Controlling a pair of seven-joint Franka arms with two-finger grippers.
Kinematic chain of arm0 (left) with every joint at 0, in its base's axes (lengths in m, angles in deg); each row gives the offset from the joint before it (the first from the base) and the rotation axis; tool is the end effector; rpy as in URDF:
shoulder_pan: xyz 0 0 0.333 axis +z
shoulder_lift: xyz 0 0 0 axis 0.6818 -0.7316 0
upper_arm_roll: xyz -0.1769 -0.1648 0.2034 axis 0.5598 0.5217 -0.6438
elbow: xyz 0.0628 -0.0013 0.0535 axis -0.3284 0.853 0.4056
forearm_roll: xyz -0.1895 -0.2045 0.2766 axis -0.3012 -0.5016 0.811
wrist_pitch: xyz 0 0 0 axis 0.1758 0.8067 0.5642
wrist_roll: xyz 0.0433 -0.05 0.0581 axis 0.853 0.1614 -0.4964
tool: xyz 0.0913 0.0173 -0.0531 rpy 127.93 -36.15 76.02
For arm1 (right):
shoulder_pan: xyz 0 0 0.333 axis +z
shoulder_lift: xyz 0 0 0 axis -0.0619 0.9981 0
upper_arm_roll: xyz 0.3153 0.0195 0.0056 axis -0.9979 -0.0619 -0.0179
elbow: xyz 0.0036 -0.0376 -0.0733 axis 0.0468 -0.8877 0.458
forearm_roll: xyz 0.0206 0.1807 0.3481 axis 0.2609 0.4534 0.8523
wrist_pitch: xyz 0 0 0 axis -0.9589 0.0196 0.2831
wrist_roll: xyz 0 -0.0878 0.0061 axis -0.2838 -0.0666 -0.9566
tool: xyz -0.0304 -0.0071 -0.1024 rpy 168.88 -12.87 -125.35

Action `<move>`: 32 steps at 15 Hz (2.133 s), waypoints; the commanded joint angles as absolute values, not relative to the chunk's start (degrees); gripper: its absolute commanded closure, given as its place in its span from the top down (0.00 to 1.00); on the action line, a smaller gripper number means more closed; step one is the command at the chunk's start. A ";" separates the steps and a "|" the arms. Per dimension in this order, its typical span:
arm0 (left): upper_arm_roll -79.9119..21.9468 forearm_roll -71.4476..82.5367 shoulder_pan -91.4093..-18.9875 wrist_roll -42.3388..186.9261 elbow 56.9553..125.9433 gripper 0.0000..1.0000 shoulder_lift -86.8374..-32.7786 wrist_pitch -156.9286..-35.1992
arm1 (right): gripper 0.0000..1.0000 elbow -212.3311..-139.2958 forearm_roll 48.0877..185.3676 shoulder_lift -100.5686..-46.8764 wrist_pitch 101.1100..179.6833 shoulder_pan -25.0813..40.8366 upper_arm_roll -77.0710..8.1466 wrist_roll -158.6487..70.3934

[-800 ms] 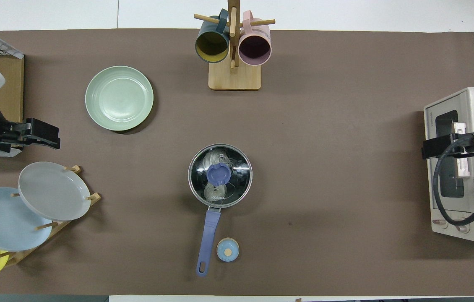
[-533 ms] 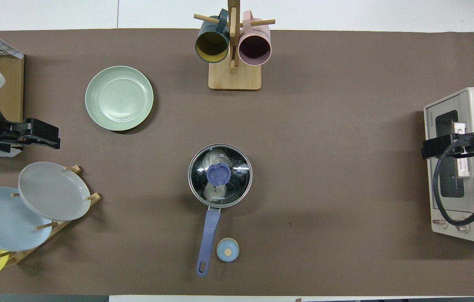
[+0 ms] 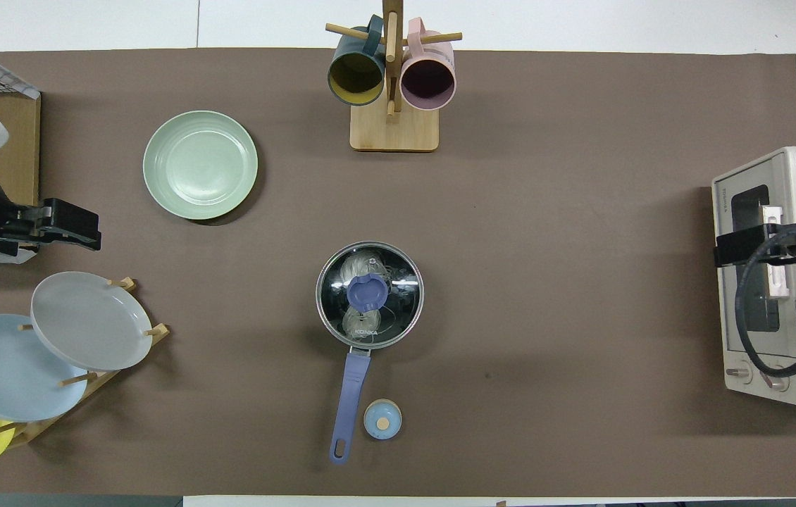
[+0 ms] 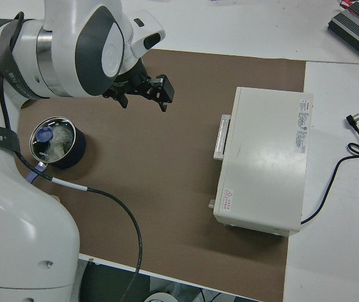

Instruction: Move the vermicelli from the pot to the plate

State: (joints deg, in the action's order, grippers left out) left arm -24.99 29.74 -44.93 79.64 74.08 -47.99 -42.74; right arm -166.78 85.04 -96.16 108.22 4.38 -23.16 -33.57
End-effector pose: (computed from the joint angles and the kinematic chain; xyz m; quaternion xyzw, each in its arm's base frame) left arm 0.5272 -0.0864 0.6204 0.9990 -0.0079 -0.0436 0.0005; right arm 0.5051 0.0290 0.6469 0.9997 0.0115 -0.0190 0.0061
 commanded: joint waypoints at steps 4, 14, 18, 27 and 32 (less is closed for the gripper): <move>-24.72 30.42 -44.39 79.74 74.62 1.00 -47.55 -42.76 | 1.00 -165.41 90.97 -92.86 110.50 5.50 -28.82 -25.61; -24.72 30.42 -44.39 79.65 74.62 1.00 -47.55 -42.93 | 1.00 -155.47 84.12 -74.13 123.15 19.72 -41.94 9.37; -24.80 30.42 -44.30 79.65 74.62 1.00 -47.55 -43.11 | 1.00 -160.64 83.94 -74.12 130.27 22.12 -41.94 13.44; -24.80 30.42 -43.69 80.18 74.62 1.00 -47.55 -43.29 | 1.00 -170.50 83.07 -76.24 138.38 24.48 -42.64 14.76; -24.80 30.42 -43.68 79.56 74.71 1.00 -47.55 -44.16 | 1.00 -171.20 80.09 -73.08 141.44 25.19 -42.73 14.94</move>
